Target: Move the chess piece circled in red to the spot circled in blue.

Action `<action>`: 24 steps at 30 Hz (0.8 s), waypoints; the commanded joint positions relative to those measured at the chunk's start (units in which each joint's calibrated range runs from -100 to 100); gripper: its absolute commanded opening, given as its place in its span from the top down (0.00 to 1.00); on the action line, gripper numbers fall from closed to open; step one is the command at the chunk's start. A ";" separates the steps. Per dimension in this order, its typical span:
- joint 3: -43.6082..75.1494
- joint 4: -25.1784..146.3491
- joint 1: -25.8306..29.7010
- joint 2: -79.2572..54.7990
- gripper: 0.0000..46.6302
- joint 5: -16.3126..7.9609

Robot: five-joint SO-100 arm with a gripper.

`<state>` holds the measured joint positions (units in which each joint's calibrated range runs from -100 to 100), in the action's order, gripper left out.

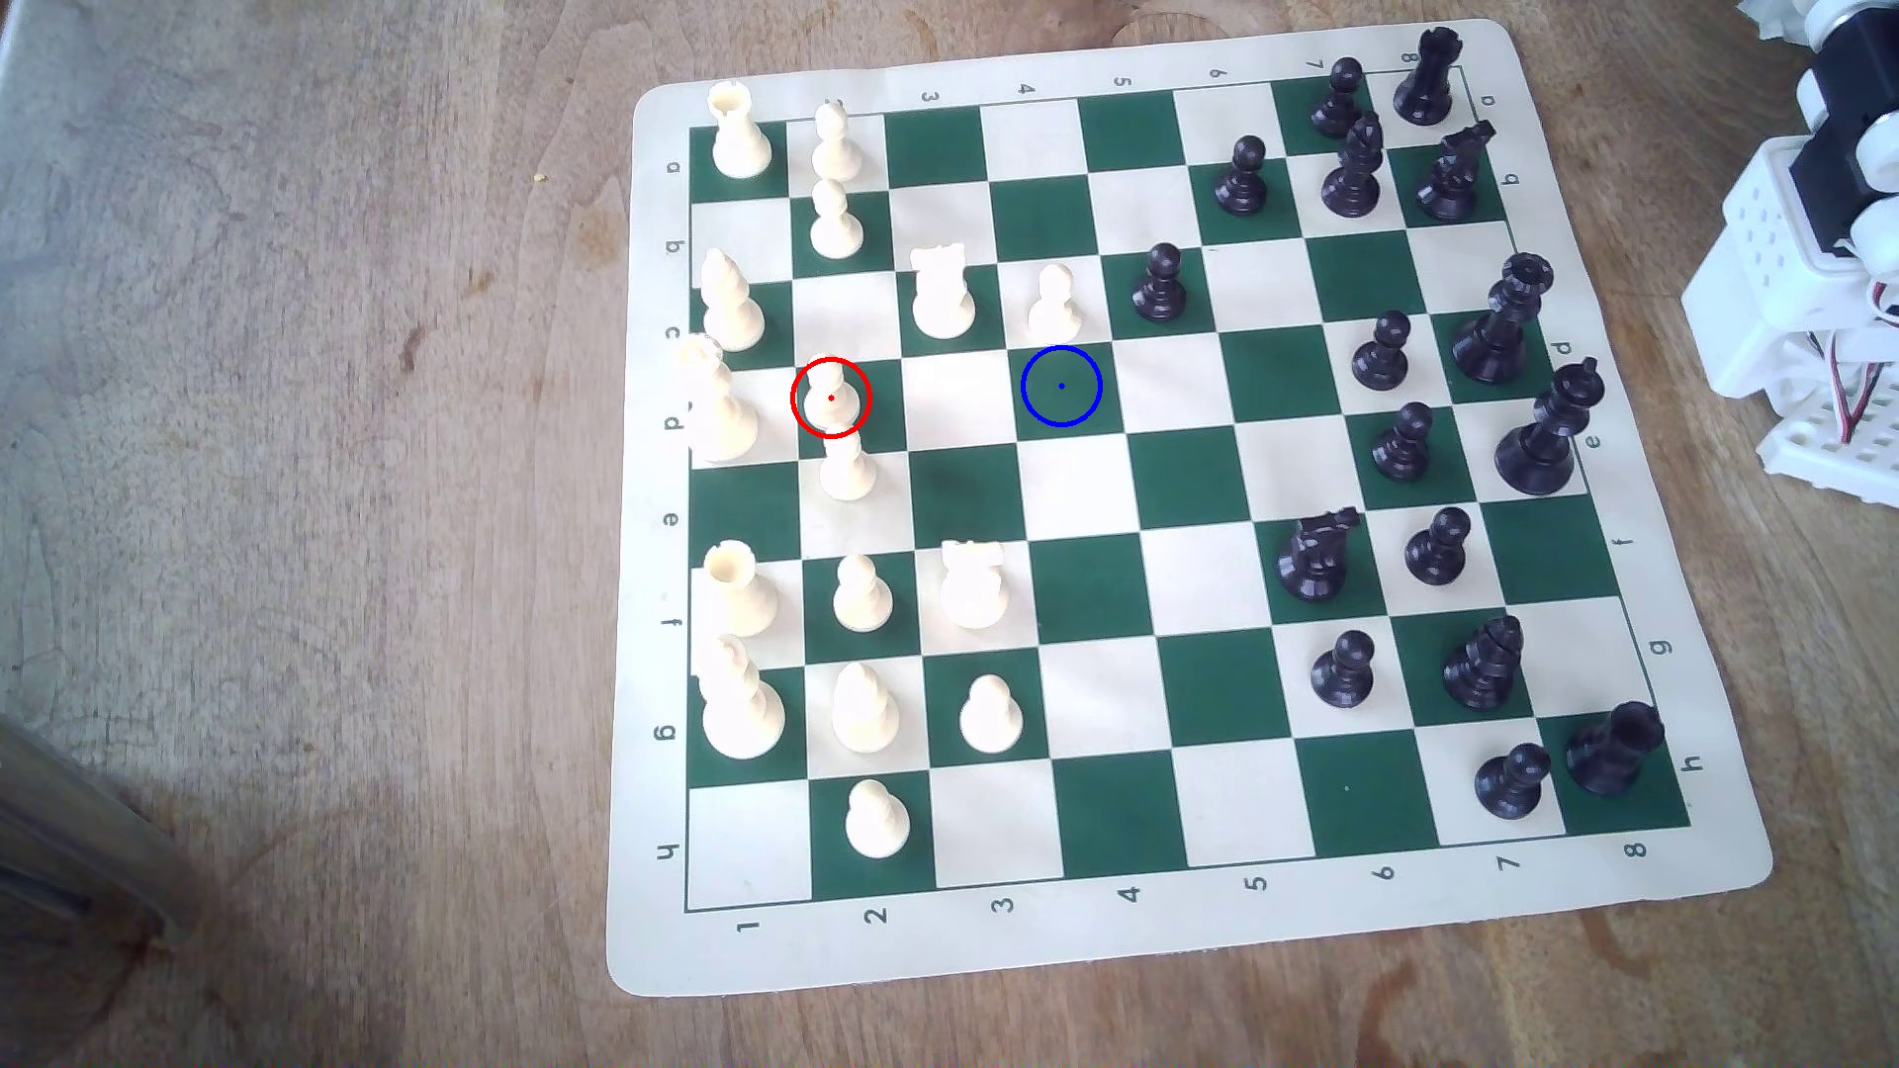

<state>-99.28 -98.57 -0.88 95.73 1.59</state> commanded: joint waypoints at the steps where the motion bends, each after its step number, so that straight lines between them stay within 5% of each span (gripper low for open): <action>1: -0.72 -1.19 0.30 0.03 1.00 0.10; 24: -0.72 4.30 1.86 0.03 0.96 -0.29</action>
<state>-99.28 -98.57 -0.88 95.73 1.59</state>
